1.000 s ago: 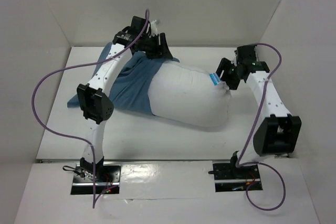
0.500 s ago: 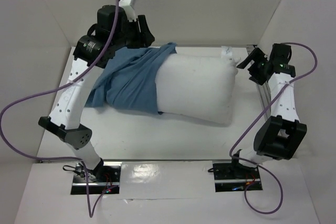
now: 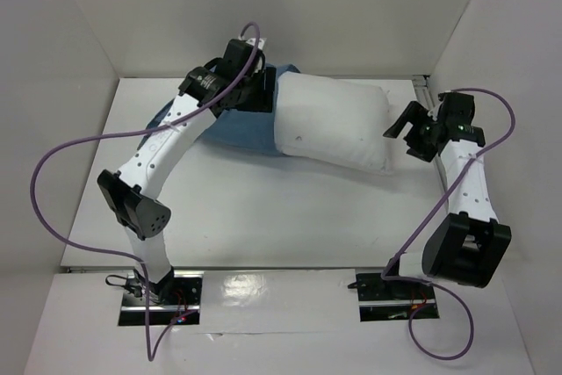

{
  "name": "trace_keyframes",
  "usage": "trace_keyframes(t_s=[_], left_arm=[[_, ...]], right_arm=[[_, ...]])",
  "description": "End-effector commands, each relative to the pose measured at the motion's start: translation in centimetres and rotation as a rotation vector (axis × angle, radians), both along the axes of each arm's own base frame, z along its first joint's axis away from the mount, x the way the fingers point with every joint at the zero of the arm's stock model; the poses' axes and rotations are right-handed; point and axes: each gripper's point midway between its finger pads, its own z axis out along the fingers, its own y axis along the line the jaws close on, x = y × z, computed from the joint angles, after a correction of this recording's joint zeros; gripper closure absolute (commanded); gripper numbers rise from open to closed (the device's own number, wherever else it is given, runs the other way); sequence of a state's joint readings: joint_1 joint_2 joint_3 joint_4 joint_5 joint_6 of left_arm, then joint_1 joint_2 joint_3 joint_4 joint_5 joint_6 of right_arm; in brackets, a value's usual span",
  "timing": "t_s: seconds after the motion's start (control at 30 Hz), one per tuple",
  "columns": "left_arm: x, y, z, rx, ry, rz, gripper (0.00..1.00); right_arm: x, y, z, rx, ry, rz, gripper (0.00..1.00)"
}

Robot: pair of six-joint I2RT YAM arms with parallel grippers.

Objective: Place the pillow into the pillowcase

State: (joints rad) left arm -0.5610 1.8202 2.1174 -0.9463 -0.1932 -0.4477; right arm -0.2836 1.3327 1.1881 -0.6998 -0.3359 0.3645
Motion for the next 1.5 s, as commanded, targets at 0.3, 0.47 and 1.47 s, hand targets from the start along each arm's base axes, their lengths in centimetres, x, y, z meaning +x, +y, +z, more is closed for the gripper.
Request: trace_keyframes(t_s=[0.3,0.47,1.47], left_arm=[[3.7,-2.3,-3.6,0.099,-0.002,0.078,0.26],[5.9,-2.0,-5.2,0.17,-0.018,0.134,0.26],[-2.9,-20.8,8.9,-0.84,0.123,-0.827,1.0]], right_arm=[[1.9,0.1,-0.4,-0.009,-0.01,0.054,0.04],[2.7,0.3,-1.1,-0.007,0.006,0.084,0.01],[9.8,19.7,13.5,0.26,-0.472,0.44,1.0]])
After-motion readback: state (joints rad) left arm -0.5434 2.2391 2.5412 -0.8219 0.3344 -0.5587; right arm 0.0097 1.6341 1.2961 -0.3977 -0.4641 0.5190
